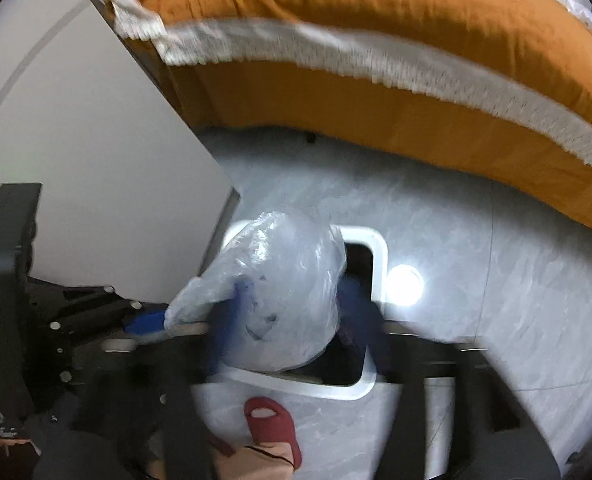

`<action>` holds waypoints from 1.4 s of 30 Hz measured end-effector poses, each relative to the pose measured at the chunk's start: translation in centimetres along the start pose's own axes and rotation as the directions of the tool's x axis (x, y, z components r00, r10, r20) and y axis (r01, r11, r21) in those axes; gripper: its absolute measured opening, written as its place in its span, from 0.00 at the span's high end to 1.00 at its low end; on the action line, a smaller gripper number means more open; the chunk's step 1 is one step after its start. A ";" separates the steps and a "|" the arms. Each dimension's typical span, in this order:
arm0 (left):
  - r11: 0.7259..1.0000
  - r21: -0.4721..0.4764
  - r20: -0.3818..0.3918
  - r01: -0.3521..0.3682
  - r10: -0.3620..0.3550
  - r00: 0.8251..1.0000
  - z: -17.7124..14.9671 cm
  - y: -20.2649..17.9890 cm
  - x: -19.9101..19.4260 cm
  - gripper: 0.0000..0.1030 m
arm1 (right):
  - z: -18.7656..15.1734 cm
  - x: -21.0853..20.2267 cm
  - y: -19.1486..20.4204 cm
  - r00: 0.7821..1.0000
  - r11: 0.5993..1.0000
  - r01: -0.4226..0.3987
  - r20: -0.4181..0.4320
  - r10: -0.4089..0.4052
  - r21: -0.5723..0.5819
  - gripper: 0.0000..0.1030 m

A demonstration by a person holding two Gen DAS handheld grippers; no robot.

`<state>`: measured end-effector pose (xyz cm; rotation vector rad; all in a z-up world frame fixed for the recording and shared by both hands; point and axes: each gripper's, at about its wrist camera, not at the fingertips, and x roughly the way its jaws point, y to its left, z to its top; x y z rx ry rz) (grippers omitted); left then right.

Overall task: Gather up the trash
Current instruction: 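Carry sock and plastic bag to the bin and open both tools, then move both open tools back toward the desk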

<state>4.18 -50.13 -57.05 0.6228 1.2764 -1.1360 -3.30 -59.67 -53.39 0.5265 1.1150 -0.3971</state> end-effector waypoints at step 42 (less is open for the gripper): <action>0.967 -0.197 0.331 -0.161 0.220 0.918 2.5 -3.1 -32.2 0.05 | 5.8 -29.6 6.8 0.924 0.998 -0.035 0.378 0.051 -0.051 0.04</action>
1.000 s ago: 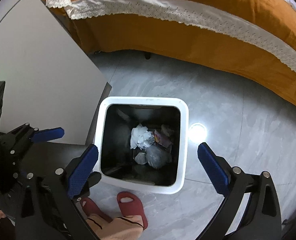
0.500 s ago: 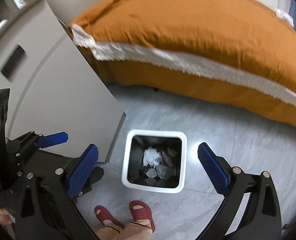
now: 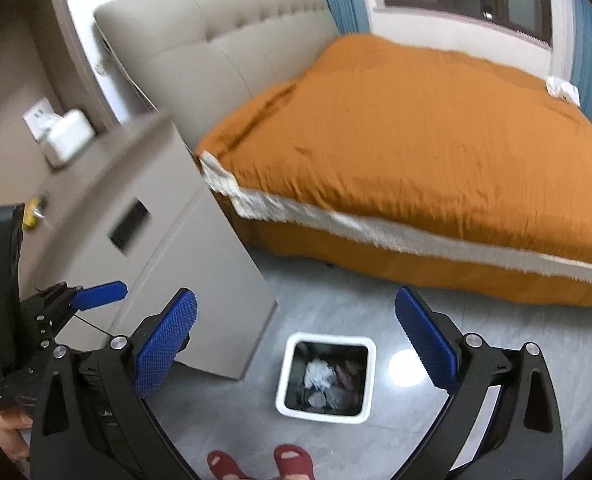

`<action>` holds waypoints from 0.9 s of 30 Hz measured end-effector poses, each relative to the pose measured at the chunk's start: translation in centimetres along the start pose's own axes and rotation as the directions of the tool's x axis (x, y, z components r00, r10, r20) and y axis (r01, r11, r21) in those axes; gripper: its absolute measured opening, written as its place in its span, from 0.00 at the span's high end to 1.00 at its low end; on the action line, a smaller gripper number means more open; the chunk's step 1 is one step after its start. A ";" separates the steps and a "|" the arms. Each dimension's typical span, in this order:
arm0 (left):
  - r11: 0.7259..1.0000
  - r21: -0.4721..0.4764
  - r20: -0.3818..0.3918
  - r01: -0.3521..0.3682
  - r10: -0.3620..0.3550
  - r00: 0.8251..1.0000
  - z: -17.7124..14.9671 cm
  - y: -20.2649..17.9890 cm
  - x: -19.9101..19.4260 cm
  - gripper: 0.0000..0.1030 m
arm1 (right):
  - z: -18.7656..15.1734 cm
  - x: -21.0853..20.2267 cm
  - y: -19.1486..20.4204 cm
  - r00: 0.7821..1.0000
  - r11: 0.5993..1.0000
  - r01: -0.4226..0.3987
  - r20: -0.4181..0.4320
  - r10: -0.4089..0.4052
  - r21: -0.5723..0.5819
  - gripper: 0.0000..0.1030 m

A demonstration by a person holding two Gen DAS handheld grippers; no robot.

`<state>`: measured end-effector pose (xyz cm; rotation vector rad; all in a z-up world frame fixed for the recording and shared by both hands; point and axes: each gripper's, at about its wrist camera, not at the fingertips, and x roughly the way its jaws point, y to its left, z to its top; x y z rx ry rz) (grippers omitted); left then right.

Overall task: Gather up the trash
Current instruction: 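Move both open tools back toward the desk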

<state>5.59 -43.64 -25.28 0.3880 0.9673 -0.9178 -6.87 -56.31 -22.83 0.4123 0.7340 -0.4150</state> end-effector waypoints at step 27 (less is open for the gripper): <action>0.850 -0.432 0.194 -0.303 0.416 0.888 -5.5 12.8 -21.6 0.05 | 6.5 -6.1 21.9 0.879 0.824 -0.384 0.108 0.465 -0.417 0.04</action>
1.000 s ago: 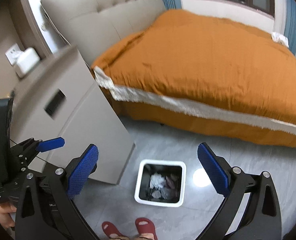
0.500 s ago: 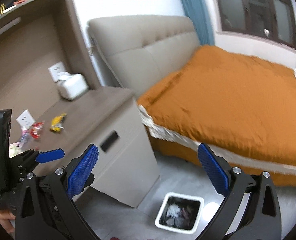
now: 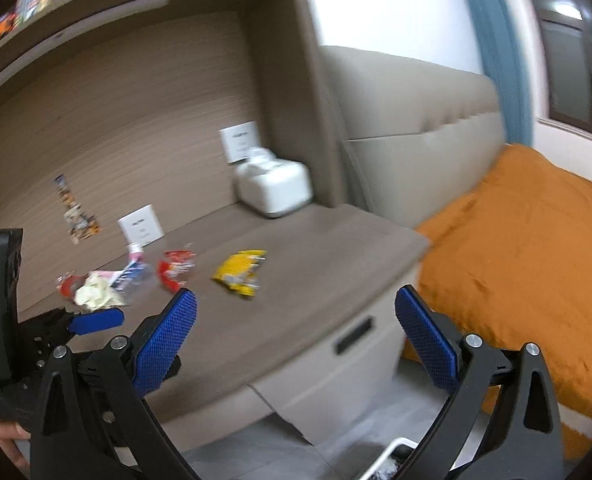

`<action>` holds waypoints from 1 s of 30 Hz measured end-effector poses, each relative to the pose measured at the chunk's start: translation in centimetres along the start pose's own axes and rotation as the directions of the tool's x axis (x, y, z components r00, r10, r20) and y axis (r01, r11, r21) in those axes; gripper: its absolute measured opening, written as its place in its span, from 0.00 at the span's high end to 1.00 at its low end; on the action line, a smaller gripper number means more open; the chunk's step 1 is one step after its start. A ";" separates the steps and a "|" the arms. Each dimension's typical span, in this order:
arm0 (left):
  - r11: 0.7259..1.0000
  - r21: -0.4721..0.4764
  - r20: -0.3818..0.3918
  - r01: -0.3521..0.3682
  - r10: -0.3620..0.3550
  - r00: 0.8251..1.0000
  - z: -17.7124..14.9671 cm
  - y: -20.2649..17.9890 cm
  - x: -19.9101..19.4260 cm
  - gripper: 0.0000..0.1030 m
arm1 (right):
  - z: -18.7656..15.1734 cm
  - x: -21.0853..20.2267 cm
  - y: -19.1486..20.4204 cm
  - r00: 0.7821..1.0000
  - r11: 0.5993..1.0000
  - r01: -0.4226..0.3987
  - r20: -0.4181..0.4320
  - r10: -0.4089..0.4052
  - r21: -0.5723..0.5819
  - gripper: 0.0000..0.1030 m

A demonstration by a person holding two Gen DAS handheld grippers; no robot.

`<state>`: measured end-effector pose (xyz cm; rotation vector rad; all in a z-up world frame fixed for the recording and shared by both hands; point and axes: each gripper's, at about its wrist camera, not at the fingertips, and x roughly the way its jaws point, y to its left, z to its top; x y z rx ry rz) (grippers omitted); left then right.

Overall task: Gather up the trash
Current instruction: 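Move both open tools back toward the desk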

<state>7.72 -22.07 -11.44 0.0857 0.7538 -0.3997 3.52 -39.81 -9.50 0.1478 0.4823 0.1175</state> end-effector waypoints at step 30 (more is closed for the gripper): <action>0.982 -0.150 0.024 -0.114 0.119 0.993 1.9 21.7 0.2 0.05 | 3.3 15.3 14.1 0.995 0.993 -0.045 -0.097 0.034 -0.108 0.04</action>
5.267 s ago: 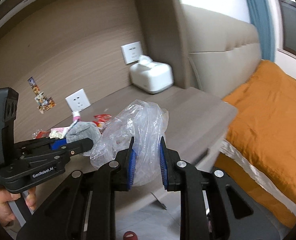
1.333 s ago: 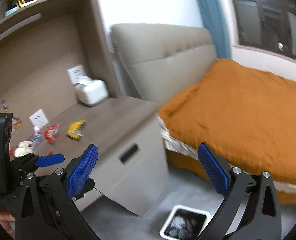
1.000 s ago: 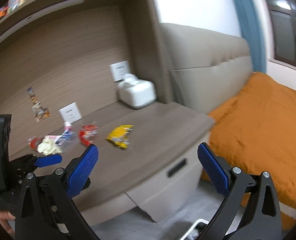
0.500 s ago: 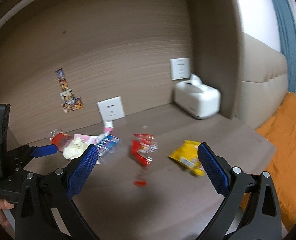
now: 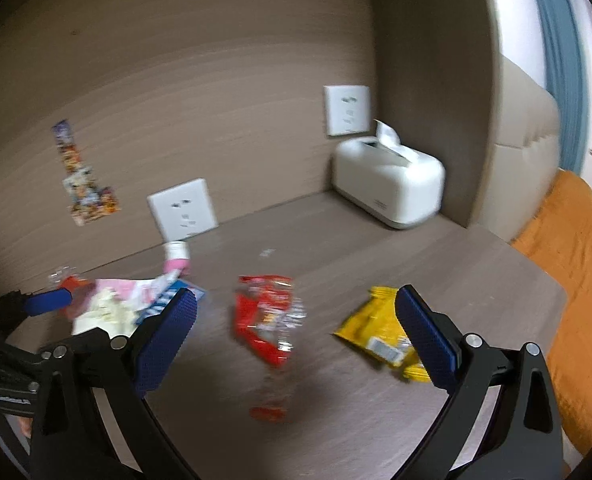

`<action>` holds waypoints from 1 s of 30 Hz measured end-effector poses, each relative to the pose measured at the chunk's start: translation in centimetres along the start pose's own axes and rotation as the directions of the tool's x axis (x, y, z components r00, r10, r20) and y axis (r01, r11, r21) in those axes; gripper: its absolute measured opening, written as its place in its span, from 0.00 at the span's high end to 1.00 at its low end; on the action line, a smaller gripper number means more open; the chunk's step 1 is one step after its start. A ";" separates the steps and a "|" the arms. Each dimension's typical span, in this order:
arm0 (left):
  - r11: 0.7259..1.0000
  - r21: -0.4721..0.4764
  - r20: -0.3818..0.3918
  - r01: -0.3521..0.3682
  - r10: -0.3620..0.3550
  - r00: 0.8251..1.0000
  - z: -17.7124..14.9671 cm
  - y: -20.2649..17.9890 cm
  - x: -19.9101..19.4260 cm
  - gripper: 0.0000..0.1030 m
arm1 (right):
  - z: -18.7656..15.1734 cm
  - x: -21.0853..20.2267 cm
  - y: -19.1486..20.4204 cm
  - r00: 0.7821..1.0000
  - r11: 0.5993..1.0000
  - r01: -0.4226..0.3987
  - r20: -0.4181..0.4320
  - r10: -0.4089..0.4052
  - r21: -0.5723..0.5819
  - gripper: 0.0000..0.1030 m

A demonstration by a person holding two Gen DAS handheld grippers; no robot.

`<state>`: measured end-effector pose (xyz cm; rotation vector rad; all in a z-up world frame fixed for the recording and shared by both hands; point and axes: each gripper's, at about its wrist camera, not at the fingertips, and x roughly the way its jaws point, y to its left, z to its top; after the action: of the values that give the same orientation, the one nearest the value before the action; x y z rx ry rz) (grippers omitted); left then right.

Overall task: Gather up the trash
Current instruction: 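Move both open tools back toward the desk, then grasp the red snack wrapper with the left tool while the right tool grasps the yellow chip bag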

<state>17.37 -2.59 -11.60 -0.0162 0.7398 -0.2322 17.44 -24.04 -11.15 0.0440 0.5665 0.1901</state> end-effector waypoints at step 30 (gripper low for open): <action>0.972 0.131 -0.189 0.193 -0.167 0.968 4.3 -8.5 14.9 0.11 | -1.7 9.7 -9.3 0.955 0.977 0.176 -0.260 -0.140 0.119 0.04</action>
<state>29.19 -14.36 -17.53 0.0795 0.8975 -0.4671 26.11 -31.30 -18.61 0.1122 0.8325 -0.0020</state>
